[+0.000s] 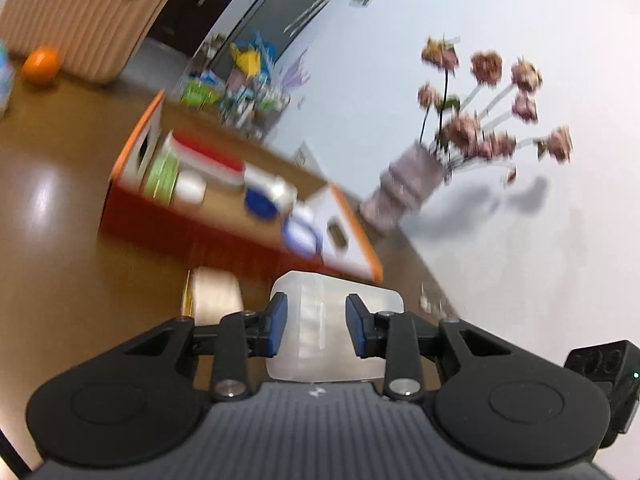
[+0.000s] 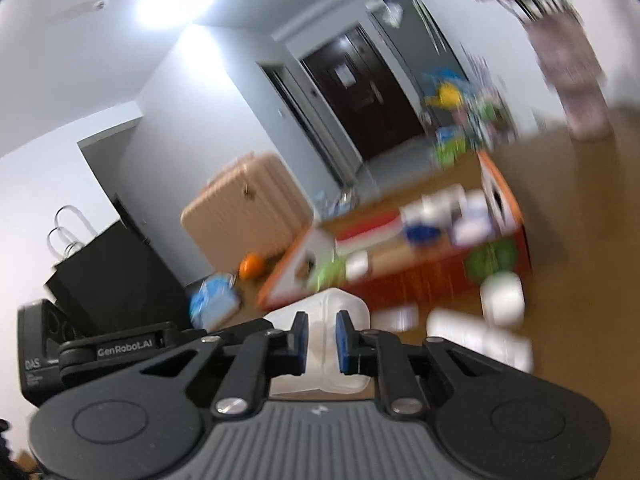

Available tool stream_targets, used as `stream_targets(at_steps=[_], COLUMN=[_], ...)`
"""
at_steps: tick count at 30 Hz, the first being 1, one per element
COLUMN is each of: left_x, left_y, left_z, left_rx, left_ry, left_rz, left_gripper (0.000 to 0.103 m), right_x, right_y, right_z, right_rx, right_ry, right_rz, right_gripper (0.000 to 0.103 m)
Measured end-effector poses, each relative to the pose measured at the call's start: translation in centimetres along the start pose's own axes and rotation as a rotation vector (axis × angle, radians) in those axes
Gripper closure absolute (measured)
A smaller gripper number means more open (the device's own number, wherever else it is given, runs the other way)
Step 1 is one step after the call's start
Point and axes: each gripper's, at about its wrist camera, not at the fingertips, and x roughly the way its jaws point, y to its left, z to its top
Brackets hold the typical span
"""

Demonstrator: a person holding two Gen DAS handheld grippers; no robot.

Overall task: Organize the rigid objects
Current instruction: 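Carry the white container into the box with both grippers and release, then withdraw both grippers from the box back over the table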

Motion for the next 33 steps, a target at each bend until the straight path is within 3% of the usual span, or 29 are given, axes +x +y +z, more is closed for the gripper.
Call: stream_targets(at_steps=[3,7,11,15,18,21,24,29,33], left_x=[2.5,7.5,12.0,13.9,13.6,12.8,11.6,8.6,5.4], left_y=[0.3,2.5,6.7,7.9,7.5,6.6,5.5,3.5,1.6], left_z=[5.1,10.2,11.9,11.4,11.0,10.9,10.9,11.5,11.6], left_rx=[0.001,0.024,-0.046,0.01,0.081,0.113,0.156,0.24,0.264], left_ry=[-0.028,0.006,0.102,0.144,0.134,0.111,0.071,0.024,0.006], left_rz=[0.005,0.045,0.107,0.197,0.213,0.221,0.247,0.277,0.256], left_gripper=[0.071,0.071,0.072,0.068,0.053,0.048,0.039,0.03,0.02], right_x=[4.1,10.8,16.5,19.4,20.0,20.5,19.4,15.4,10.8], right_y=[-0.1,-2.3,-4.9,-5.1,-4.8,-4.5,-4.2,-3.3,-2.2], right_z=[4.4,7.4,7.2,5.5,4.8,4.8,5.2,6.9,8.4], right_rx=[-0.026,0.03,0.116,0.124,0.089,0.066,0.062,-0.027,-0.103], right_ry=[-0.028,0.028,0.144,0.198,0.216,0.258,0.244,0.189,0.132], right_rz=[-0.017,-0.036,-0.051,-0.074,-0.084,-0.04,-0.037,-0.105,-0.16], right_gripper=[0.089,0.089,0.089,0.086,0.083,0.076,0.076,0.071,0.056])
